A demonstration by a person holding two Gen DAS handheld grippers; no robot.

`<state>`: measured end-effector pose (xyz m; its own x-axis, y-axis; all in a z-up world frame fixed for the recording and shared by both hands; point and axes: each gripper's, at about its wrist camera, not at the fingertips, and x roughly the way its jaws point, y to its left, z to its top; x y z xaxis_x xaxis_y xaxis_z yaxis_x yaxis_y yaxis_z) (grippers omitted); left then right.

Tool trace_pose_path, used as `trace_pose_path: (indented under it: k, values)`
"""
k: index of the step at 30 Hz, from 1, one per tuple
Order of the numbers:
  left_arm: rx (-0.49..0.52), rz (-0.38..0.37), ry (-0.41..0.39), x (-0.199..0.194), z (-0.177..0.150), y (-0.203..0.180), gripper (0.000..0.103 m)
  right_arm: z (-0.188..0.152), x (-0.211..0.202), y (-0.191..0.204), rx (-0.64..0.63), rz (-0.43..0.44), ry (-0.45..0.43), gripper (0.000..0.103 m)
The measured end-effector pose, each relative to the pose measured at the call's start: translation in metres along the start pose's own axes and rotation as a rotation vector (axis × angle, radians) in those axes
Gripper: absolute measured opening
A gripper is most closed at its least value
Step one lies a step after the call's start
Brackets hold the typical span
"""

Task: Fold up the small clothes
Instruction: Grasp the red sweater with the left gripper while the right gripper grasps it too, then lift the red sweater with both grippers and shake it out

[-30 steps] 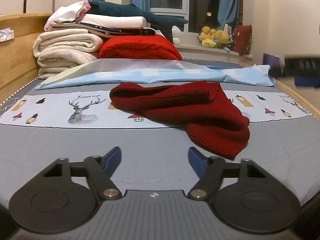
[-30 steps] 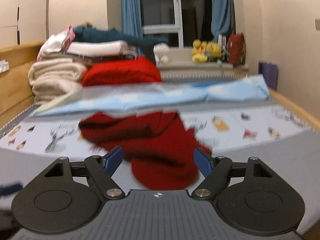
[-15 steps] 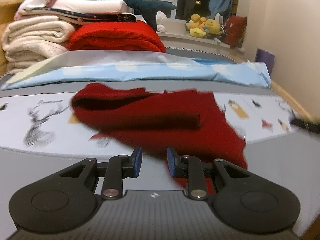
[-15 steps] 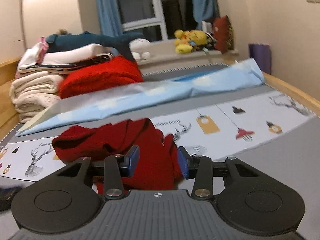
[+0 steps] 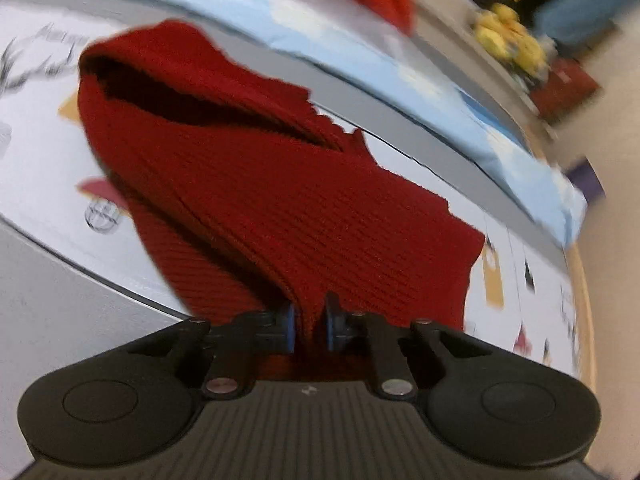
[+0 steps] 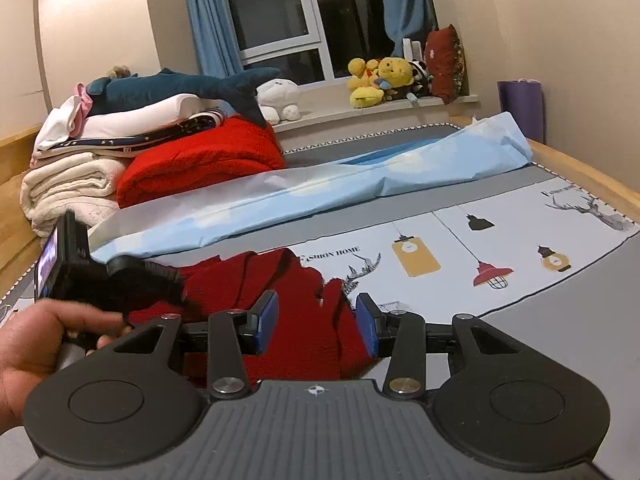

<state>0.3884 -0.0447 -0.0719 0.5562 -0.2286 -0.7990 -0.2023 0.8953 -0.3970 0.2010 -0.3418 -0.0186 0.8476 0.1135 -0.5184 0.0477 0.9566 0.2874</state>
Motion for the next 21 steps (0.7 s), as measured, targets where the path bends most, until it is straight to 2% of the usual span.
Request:
trace_pose_path:
  k: [4, 6, 9, 11, 12, 14, 17, 18, 20, 21]
  values:
    - [0.201, -0.002, -0.018, -0.055, -0.018, 0.05, 0.011, 0.0, 0.001, -0.005, 0.011, -0.027, 0.005, 0.045]
    - [0.295, 0.033, -0.005, -0.084, -0.033, 0.084, 0.011, 0.0, 0.002, -0.007, 0.027, -0.036, 0.008, 0.045]
    - [0.415, 0.127, 0.026, -0.12, -0.046, 0.149, 0.01, 0.0, 0.002, -0.007, 0.047, -0.043, 0.011, 0.045]
    - [0.486, 0.24, 0.049, -0.134, -0.054, 0.195, 0.01, 0.0, 0.002, -0.005, 0.048, -0.046, 0.006, 0.045]
    - [0.489, 0.288, 0.075, -0.139, -0.056, 0.22, 0.01, -0.001, 0.003, -0.004, 0.047, -0.05, 0.007, 0.045]
    - [0.438, 0.321, 0.121, -0.142, -0.056, 0.262, 0.01, -0.004, 0.008, -0.001, 0.053, -0.057, 0.026, 0.045]
    - [0.333, 0.236, 0.184, -0.144, -0.051, 0.296, 0.01, -0.011, 0.024, 0.005, 0.065, -0.056, 0.091, 0.045]
    - [0.329, 0.212, 0.193, -0.146, -0.052, 0.302, 0.012, -0.015, 0.032, 0.008, 0.066, -0.046, 0.132, 0.046]
    - [0.357, 0.212, 0.202, -0.144, -0.049, 0.303, 0.016, -0.028, 0.054, 0.017, 0.075, 0.002, 0.261, 0.047]
    - [0.364, 0.214, 0.202, -0.142, -0.046, 0.304, 0.022, -0.036, 0.065, 0.022, 0.087, 0.02, 0.329, 0.047]
